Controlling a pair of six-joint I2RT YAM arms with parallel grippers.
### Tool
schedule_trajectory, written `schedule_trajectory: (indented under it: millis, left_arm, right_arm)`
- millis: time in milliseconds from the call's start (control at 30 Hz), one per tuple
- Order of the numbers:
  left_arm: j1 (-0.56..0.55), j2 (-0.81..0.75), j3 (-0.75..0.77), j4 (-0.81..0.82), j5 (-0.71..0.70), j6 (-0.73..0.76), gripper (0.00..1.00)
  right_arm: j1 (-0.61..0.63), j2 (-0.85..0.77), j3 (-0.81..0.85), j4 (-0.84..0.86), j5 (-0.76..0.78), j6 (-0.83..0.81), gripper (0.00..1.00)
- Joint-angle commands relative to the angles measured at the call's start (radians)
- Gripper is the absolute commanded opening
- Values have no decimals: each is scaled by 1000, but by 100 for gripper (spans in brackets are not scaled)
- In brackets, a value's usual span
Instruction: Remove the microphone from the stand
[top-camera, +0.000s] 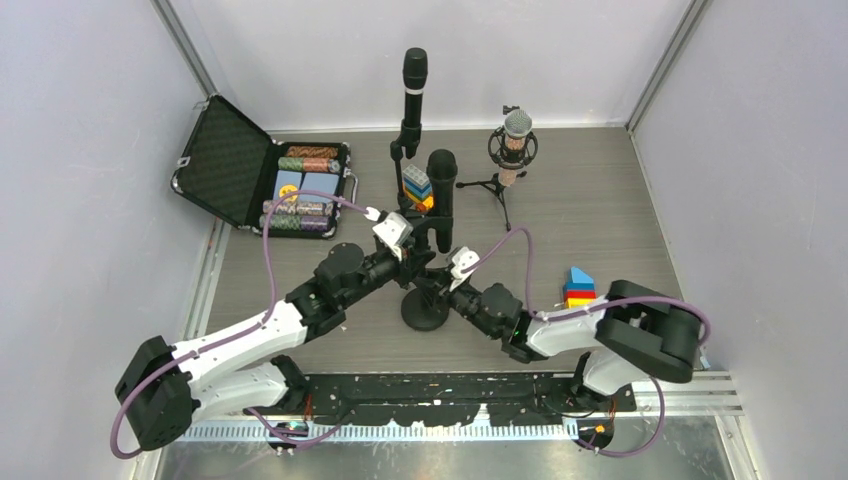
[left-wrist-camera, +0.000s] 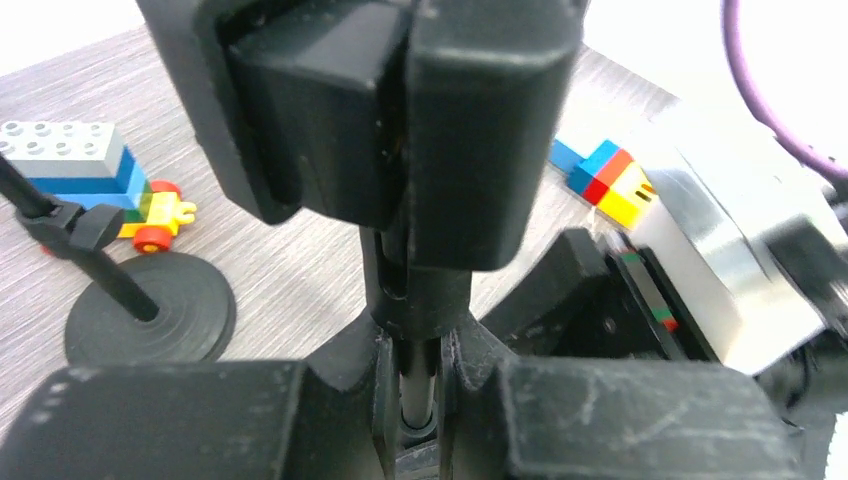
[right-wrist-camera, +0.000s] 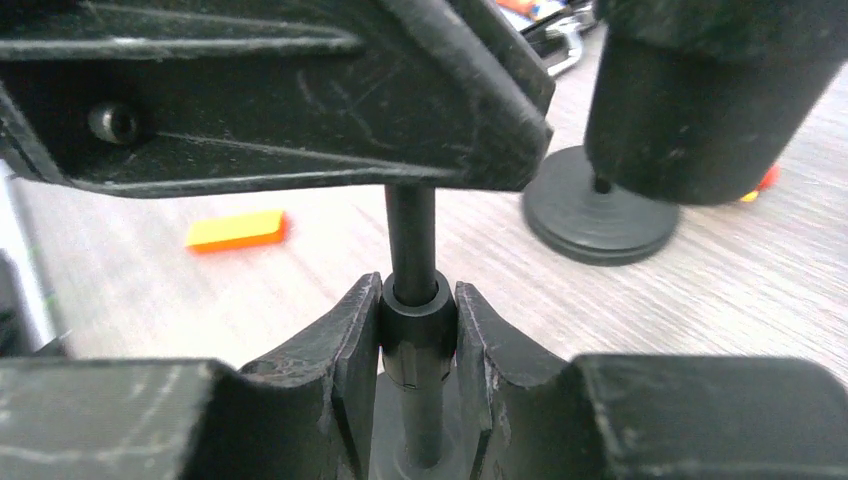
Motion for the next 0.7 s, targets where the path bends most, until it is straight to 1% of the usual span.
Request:
schedule_trajectory:
  millis: [0, 33, 67, 100, 133, 200, 300, 333, 367, 400, 433, 467, 500, 533, 567, 600, 633, 667]
  left_arm:
    - [-1, 30, 34, 153, -172, -8, 0]
    - [-1, 49, 48, 173, -192, -11, 0]
    - [-1, 71, 58, 195, -210, -15, 0]
    - [-1, 89, 65, 207, -226, -24, 0]
    - [-1, 103, 70, 227, -233, -30, 0]
    - [-2, 122, 70, 256, -234, -45, 0]
    - [-3, 125, 41, 271, -216, -57, 0]
    - [-4, 122, 32, 274, -205, -53, 0]
    - [-4, 118, 26, 275, -186, -42, 0]
    - [-4, 115, 24, 268, -162, -30, 0]
    - [-4, 111, 30, 248, -139, -15, 0]
    - [-4, 107, 38, 218, -113, -3, 0]
    - [-4, 104, 43, 200, -85, 10, 0]
    - [-4, 102, 44, 188, -73, 24, 0]
    - [-4, 99, 41, 182, -62, 38, 0]
    - [-4, 95, 37, 181, -60, 53, 0]
    - [-4, 88, 32, 179, -30, 63, 0]
    - [-4, 81, 25, 178, -20, 73, 0]
  right_arm:
    - [108, 138, 54, 281, 661, -237, 0]
    - [150, 162, 100, 337, 725, -328, 0]
    - [165, 200, 129, 346, 842, -359, 0]
    - [192, 215, 188, 350, 894, -396, 0]
    - [201, 242, 212, 353, 970, -402, 0]
    - [223, 269, 248, 354, 1007, -372, 0]
    - [237, 287, 253, 355, 1068, -240, 0]
    - [243, 287, 245, 355, 1051, -218, 0]
    - [244, 280, 218, 354, 992, -175, 0]
    - [245, 274, 186, 353, 958, -152, 4]
    - [246, 257, 168, 351, 884, -101, 7]
    - [246, 244, 127, 351, 846, -73, 16]
    - [245, 216, 108, 344, 760, -27, 22]
    - [244, 201, 72, 335, 720, -10, 35]
    - [242, 165, 57, 302, 627, 18, 41]
    - [236, 141, 31, 284, 576, 40, 50]
    - [232, 91, 21, 230, 478, 50, 55]
    - [223, 66, 8, 197, 433, 64, 60]
